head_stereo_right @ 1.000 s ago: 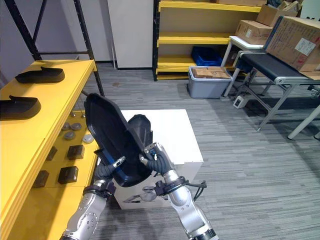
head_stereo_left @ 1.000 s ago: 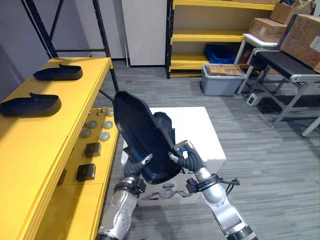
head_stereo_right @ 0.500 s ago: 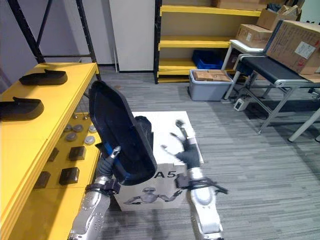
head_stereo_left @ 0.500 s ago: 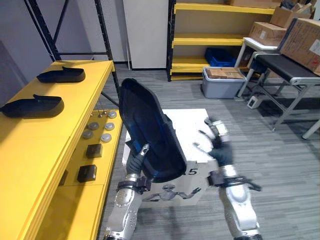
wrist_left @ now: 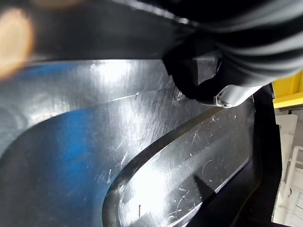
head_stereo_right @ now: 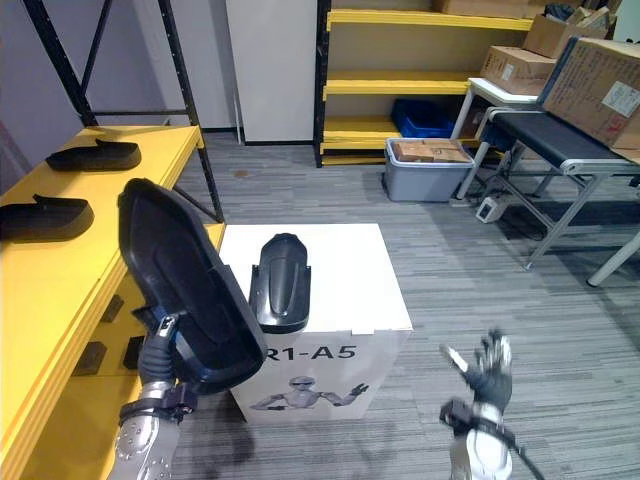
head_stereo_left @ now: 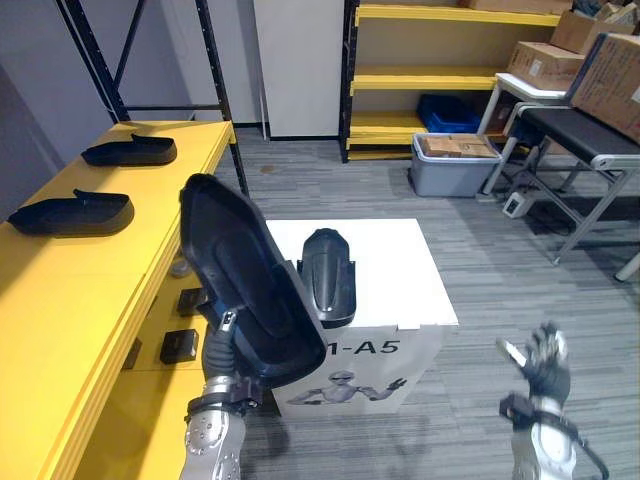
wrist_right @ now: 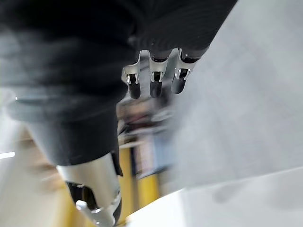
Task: Walk over and take plastic housings, then place them on the shelf
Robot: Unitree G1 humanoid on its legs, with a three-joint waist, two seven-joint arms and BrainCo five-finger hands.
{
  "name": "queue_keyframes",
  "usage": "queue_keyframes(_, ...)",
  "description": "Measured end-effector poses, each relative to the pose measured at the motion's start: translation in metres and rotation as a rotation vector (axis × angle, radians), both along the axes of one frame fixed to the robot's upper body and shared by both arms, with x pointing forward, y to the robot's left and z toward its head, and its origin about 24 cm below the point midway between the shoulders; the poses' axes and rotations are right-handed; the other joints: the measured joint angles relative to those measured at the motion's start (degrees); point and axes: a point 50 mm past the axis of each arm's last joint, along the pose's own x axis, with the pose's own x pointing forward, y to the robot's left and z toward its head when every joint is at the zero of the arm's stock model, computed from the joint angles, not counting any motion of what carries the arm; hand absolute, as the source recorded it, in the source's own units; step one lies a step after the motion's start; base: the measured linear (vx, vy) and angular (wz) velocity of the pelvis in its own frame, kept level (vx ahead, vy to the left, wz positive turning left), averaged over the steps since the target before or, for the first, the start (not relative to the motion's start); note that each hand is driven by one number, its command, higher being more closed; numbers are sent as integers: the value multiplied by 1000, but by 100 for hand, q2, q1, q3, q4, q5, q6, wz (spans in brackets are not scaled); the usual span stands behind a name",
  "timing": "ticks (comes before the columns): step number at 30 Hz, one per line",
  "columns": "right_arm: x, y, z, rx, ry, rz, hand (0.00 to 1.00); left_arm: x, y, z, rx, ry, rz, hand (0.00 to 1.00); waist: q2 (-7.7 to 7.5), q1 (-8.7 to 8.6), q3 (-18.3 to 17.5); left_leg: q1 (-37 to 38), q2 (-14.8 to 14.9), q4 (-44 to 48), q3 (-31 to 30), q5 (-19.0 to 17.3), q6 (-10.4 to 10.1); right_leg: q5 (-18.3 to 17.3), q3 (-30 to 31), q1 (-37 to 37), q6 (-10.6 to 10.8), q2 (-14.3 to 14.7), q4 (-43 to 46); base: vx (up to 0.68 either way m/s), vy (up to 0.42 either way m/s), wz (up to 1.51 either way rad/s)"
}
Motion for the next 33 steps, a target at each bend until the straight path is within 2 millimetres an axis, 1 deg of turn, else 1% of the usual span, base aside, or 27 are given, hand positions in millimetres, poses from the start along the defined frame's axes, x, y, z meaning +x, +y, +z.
queue_keyframes(2, -30, 12, -37, 110, 188, -3, 0, -4, 2, -3, 1, 12, -5, 100, 2, -6, 0, -22, 3, 0, -19, -17, -24, -2, -4, 12, -2, 7, 5, 0, 0, 0)
queue_keyframes(3, -33, 14, -40, 120, 203, -1, 0, -5, 1, -3, 1, 12, -6, 100, 2, -5, 0, -25, 5, 0, -22, -17, -24, -2, -6, 16, -2, 6, 7, 9, -2, 5)
queue_keyframes(5, -53, 30, -58, 191, 302, 35, 0, -9, 1, -3, -2, 14, -13, 100, -13, -3, 11, -33, 10, 1, -71, -17, -24, -2, -56, 40, -1, 0, 13, -1, -4, 10)
queue_keyframes(7, -63, 41, -67, 236, 355, 68, 0, -13, 2, -2, 0, 14, -8, 100, -31, 0, 44, -16, -4, 1, -148, -15, -20, -17, -134, 109, 18, -14, 14, -16, -4, 20)
queue_keyframes(10, -68, 57, -73, 267, 402, 133, 0, -17, 3, -1, -7, 15, 9, 100, -71, 46, 124, -28, -57, 0, -374, -22, 3, -186, -385, 202, 83, -55, 105, -34, -12, 49)
queue_keyframes(11, -65, 66, -75, 272, 414, 182, 0, -20, 2, 0, -12, 11, 14, 100, -83, 85, 165, -98, -122, 2, -639, 28, 5, -283, -667, 204, 118, -100, 250, -23, -16, 82)
queue_keyframes(12, -63, 70, -75, 272, 417, 203, 0, -20, 2, 1, -15, 5, 15, 100, -94, 118, 200, -132, -145, 3, -737, 43, 9, -336, -794, 209, 122, -124, 320, -34, -22, 131)
queue_keyframes(14, -48, 84, -75, 265, 406, 284, 0, -15, 0, 9, -21, -34, 17, 100, -117, 231, 367, -524, -310, 206, -1286, 72, 20, -509, -1626, 200, 74, -263, 637, -40, -29, 175)
queue_keyframes(15, -42, 85, -74, 259, 395, 297, 0, -15, 0, 12, -22, -47, 19, 100, -109, 231, 403, -657, -325, 274, -1317, 67, 27, -546, -1874, 200, 88, -318, 692, -45, -34, 217)
queue_keyframes(16, -29, 87, -70, 242, 362, 316, 0, -11, -2, 17, -26, -71, 18, 100, -89, 256, 473, -938, -341, 368, -1192, -47, 184, -563, -2450, 231, 85, -398, 719, -21, -18, 180)
queue_keyframes(17, -23, 88, -68, 237, 347, 322, 0, -8, -3, 19, -27, -84, 19, 100, -125, 295, 539, -1013, -346, 423, -992, -120, 265, -561, -2686, 259, 84, -472, 717, 18, 14, 222)
queue_keyframes(18, -7, 83, -63, 204, 316, 334, 0, -2, -5, 24, -35, -110, 26, 100, -140, 345, 707, -1346, -207, 925, -221, -303, 457, -563, -3112, 327, 85, -611, 767, 54, 62, 196)
queue_keyframes(19, 7, 78, -56, 163, 287, 349, 0, -1, -4, 26, -35, -116, 39, 100, -42, 343, 772, -1551, 48, 1495, 675, -497, 546, -599, -3479, 416, 140, -712, 911, 134, 101, 215)
queue_keyframes(20, 12, 74, -51, 138, 265, 354, 0, -1, -4, 25, -31, -115, 46, 100, 45, 335, 770, -1506, 292, 1711, 1426, -491, 638, -732, -3802, 576, 304, -768, 1154, 158, 94, 170)
queue_keyframes(21, 13, 73, -50, 133, 264, 355, 0, 0, -4, 25, -23, -114, 46, 100, 25, 324, 784, -1476, 286, 1750, 1590, -476, 667, -804, -3958, 678, 358, -873, 1275, 229, 121, 159)
queue_keyframes(22, 13, 71, -50, 125, 268, 357, 0, 0, -5, 24, -24, -112, 42, 100, -22, 322, 812, -1435, 84, 1752, 1533, -528, 722, -831, -4166, 792, 391, -1063, 1407, 222, 155, 118)
queue_keyframes(23, 14, 71, -49, 120, 267, 362, 0, 0, -5, 24, -24, -113, 44, 100, -32, 346, 814, -1461, -30, 1768, 1428, -565, 745, -843, -4259, 837, 376, -1119, 1412, 244, 210, 119)
queue_keyframes(24, 19, 72, -48, 112, 259, 372, 0, 0, -5, 25, -23, -118, 45, 100, -58, 378, 829, -1544, -254, 1832, 1279, -651, 778, -927, -4398, 951, 303, -1229, 1329, 191, 184, 83)
queue_keyframes(25, 23, 73, -47, 112, 250, 377, 0, 0, -5, 25, -23, -117, 45, 100, -83, 391, 839, -1597, -404, 1933, 1254, -749, 835, -989, -4465, 1017, 296, -1337, 1302, 178, 184, 78)
queue_keyframes(26, 29, 74, -45, 106, 246, 388, 0, 0, -5, 21, -25, -101, 41, 100, -70, 432, 851, -1631, -520, 2126, 1239, -926, 873, -969, -4481, 1087, 311, -1508, 1511, 153, 158, 44)
queue_keyframes(27, 30, 75, -45, 102, 249, 397, 0, 0, -6, 18, -26, -90, 37, 100, -91, 452, 881, -1604, -563, 2221, 1221, -1010, 922, -938, -4442, 1081, 263, -1635, 1786, 191, 232, 47)
queue_keyframes(28, 32, 79, -44, 109, 245, 401, 0, 1, -9, 16, -26, -75, 22, 100, -89, 429, 914, -1462, -655, 2365, 1067, -1140, 973, -790, -4036, 931, -80, -1916, 2669, 194, 253, 72)
queue_keyframes(29, 28, 82, -44, 120, 240, 399, 0, 3, -15, 17, -31, -80, -6, 100, -55, 333, 986, -1249, -711, 2419, 800, -1253, 986, -612, -3140, 576, -608, -1976, 3642, 182, 238, 90)
queue_keyframes(30, 28, 85, -44, 123, 234, 401, 0, 4, -17, 18, -29, -86, -21, 100, -55, 298, 997, -1196, -723, 2412, 664, -1291, 999, -698, -2586, 336, -523, -1859, 4012, 190, 167, 99)
queue_keyframes(31, 30, 90, -42, 121, 221, 423, 0, 8, -21, 21, -23, -99, -45, 100, -63, 288, 997, -1097, -743, 2293, 467, -1307, 1006, -937, -1683, -163, -251, -1511, 4511, 233, 101, 84)
queue_keyframes(32, 33, 94, -39, 121, 204, 435, 0, 12, -24, 25, -3, -116, -63, 100, -111, 289, 1005, -890, -741, 1998, 439, -1308, 998, -1215, -977, -628, -36, -1114, 4530, 230, 72, 71)
queue_keyframes(33, 35, 94, -37, 119, 194, 435, 0, 13, -26, 26, 1, -120, -68, 100, -128, 282, 994, -824, -741, 1918, 441, -1308, 994, -1307, -782, -727, 46, -991, 4418, 190, 37, 47)
